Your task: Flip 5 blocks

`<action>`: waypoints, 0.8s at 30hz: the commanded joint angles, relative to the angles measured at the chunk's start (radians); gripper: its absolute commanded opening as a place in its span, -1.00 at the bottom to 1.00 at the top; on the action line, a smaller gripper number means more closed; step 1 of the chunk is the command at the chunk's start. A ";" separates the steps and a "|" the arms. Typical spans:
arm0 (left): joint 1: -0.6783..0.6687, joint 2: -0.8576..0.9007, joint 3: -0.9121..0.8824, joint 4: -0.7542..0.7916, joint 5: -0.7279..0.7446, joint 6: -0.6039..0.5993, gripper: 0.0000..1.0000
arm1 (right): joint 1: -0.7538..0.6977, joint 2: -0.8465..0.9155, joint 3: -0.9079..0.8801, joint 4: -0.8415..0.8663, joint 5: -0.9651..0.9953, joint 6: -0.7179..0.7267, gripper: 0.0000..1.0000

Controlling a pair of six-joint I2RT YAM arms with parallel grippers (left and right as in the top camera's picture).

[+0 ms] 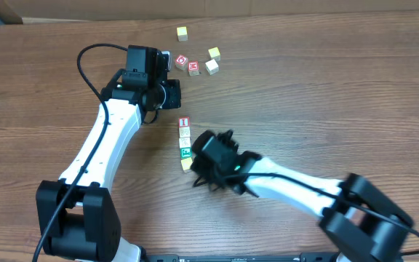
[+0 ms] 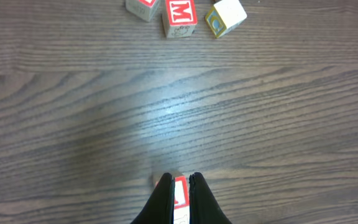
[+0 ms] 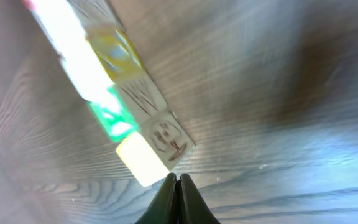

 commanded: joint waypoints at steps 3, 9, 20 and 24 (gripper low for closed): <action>0.000 -0.005 0.019 -0.010 0.002 -0.029 -0.92 | -0.123 -0.132 0.053 -0.117 -0.006 -0.330 -0.93; 0.000 0.079 0.018 -0.007 -0.016 -0.048 -0.92 | -0.251 -0.145 0.053 -0.263 -0.005 -0.460 -0.92; 0.000 0.129 0.019 -0.002 -0.018 -0.066 -0.92 | -0.304 -0.143 0.008 -0.303 -0.027 -0.503 -0.92; 0.007 0.129 0.019 -0.024 -0.089 -0.134 -0.92 | -0.204 -0.129 -0.048 -0.141 -0.120 -0.544 -0.92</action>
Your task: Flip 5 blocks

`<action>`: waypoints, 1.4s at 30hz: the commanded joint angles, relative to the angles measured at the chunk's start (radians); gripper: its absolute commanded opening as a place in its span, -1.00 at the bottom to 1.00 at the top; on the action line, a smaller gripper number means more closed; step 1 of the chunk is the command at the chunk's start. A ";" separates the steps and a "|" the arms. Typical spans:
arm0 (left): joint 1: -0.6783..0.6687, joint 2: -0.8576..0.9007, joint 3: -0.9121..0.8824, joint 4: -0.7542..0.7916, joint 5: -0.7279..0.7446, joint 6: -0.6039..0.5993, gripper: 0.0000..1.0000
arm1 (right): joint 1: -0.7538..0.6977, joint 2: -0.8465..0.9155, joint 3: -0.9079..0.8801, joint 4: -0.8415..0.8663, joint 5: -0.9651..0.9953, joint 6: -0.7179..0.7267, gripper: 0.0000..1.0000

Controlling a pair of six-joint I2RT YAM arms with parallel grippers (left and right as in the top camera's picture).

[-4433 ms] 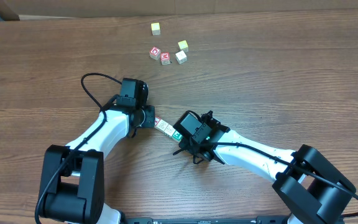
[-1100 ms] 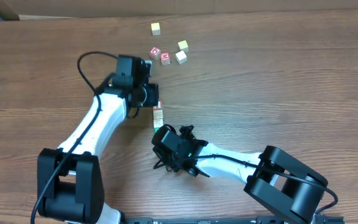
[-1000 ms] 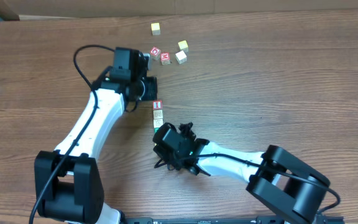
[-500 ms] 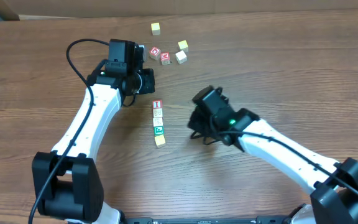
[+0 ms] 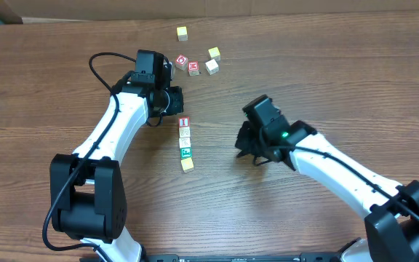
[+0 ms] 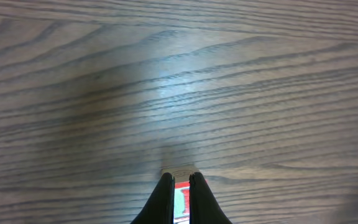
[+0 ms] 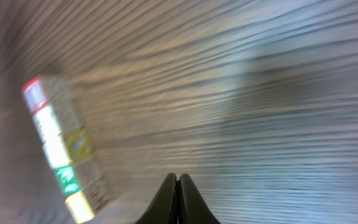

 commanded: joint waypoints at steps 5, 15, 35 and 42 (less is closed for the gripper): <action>0.072 0.000 0.019 -0.074 -0.117 -0.146 -0.92 | 0.259 0.044 -0.058 0.190 0.011 -0.163 -0.92; 0.279 0.000 0.019 -0.163 -0.012 -0.145 -0.92 | 0.476 0.166 -0.058 0.308 0.179 -0.240 -0.92; 0.314 0.000 0.019 -0.169 -0.012 -0.145 -0.88 | 0.487 0.231 -0.058 0.425 0.254 -0.241 -0.92; 0.314 0.000 0.019 -0.172 -0.012 -0.146 -0.88 | 0.487 0.241 -0.058 0.438 0.266 -0.241 -0.92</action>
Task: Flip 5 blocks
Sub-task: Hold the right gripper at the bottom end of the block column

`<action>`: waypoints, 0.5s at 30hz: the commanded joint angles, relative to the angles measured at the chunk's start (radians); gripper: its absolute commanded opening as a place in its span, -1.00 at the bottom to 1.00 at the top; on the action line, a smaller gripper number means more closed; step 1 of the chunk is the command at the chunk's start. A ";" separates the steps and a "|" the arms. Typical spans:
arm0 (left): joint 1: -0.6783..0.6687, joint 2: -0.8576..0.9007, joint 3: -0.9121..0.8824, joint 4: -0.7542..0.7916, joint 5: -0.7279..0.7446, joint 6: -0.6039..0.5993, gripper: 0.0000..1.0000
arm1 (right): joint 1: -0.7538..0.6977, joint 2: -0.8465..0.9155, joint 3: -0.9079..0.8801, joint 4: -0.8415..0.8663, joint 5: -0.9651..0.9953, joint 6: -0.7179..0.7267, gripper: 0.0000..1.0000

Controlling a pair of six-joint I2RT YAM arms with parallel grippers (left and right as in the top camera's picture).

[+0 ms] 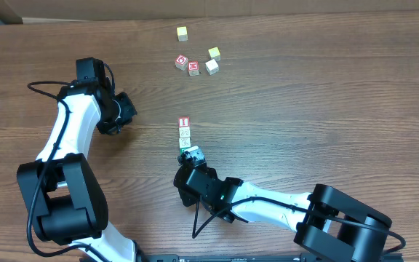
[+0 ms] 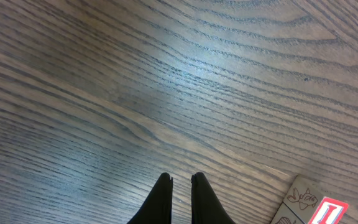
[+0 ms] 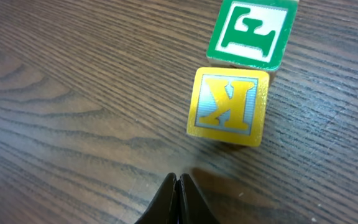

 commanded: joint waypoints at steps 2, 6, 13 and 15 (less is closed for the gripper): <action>-0.002 0.000 0.018 -0.004 0.011 -0.021 -0.88 | -0.001 0.010 -0.005 0.022 0.041 -0.007 -0.92; -0.002 0.000 0.018 -0.005 0.011 -0.021 -0.89 | -0.002 0.015 -0.005 0.025 0.044 0.004 -0.92; -0.002 0.000 0.018 -0.006 0.011 -0.021 -0.89 | -0.002 0.018 -0.005 0.043 0.063 0.014 -0.92; -0.002 0.000 0.018 -0.007 0.011 -0.021 -0.89 | -0.002 0.018 -0.005 0.051 0.063 0.019 -0.92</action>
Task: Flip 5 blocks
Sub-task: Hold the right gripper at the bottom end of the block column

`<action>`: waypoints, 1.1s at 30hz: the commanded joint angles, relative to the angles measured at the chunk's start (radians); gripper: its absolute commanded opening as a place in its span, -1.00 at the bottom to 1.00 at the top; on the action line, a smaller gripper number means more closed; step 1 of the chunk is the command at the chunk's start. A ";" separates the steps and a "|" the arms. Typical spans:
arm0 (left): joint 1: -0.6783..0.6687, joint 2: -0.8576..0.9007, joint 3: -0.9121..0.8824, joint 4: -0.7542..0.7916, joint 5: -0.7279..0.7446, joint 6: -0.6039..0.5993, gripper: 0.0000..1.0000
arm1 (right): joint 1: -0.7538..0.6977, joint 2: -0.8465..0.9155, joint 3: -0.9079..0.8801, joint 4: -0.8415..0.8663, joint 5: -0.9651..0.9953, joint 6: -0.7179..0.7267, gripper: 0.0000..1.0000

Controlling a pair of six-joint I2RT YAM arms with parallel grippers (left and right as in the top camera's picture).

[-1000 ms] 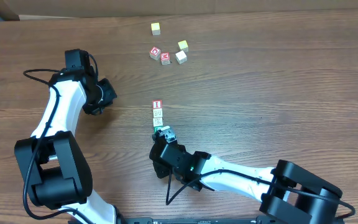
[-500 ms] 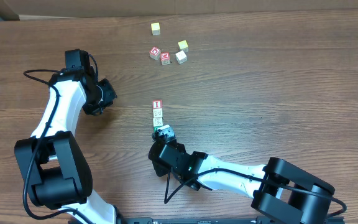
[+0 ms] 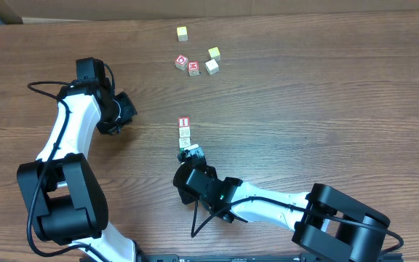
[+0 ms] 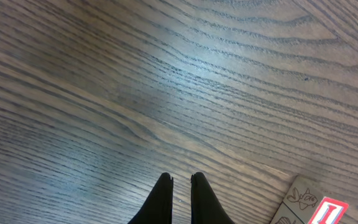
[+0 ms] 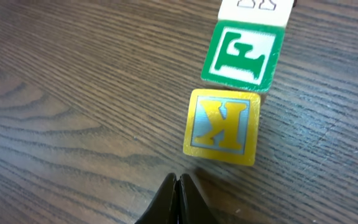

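A row of wooden blocks (image 3: 185,133) lies mid-table, with a red block (image 3: 184,121) at its far end. In the right wrist view the near end shows a yellow K block (image 5: 221,126), then a green block (image 5: 243,56), then a white one (image 5: 257,6). My right gripper (image 5: 178,177) is shut and empty, its tips just short of the K block; overhead, the right gripper (image 3: 192,164) covers that end. My left gripper (image 4: 180,176) hangs over bare table left of the row, slightly open, with nothing between its fingers. A fish-picture block (image 4: 303,194) shows at that view's corner.
A loose group of blocks lies at the back: a yellow one (image 3: 182,33), two red-lettered ones (image 3: 188,64), another yellow (image 3: 214,52) and a white one (image 3: 211,67). The left arm (image 3: 71,138) crosses the table's left side.
The right gripper has shifted a little, so the K block sits nearer its tips and the white block now shows. The left arm has not moved.
First my left gripper was shut on the red end block while the shut right gripper was at the row's near end. Then the right arm stood off to the right. Later the left gripper was away at the left, empty, and the right was back by the K block.
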 commanded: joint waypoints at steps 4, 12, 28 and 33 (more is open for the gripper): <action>-0.002 0.000 0.018 -0.005 0.011 -0.018 -0.89 | -0.002 0.010 -0.005 0.030 0.022 0.010 -0.92; -0.002 0.000 0.018 -0.008 0.011 -0.018 -0.89 | -0.002 0.010 -0.004 0.034 0.038 0.018 -0.92; -0.002 0.000 0.018 -0.009 0.011 -0.018 -0.88 | -0.001 0.018 0.003 -0.025 -0.004 0.041 -0.92; -0.002 0.000 0.018 -0.010 0.011 -0.018 -0.89 | -0.003 0.035 0.003 -0.015 -0.003 0.048 -0.92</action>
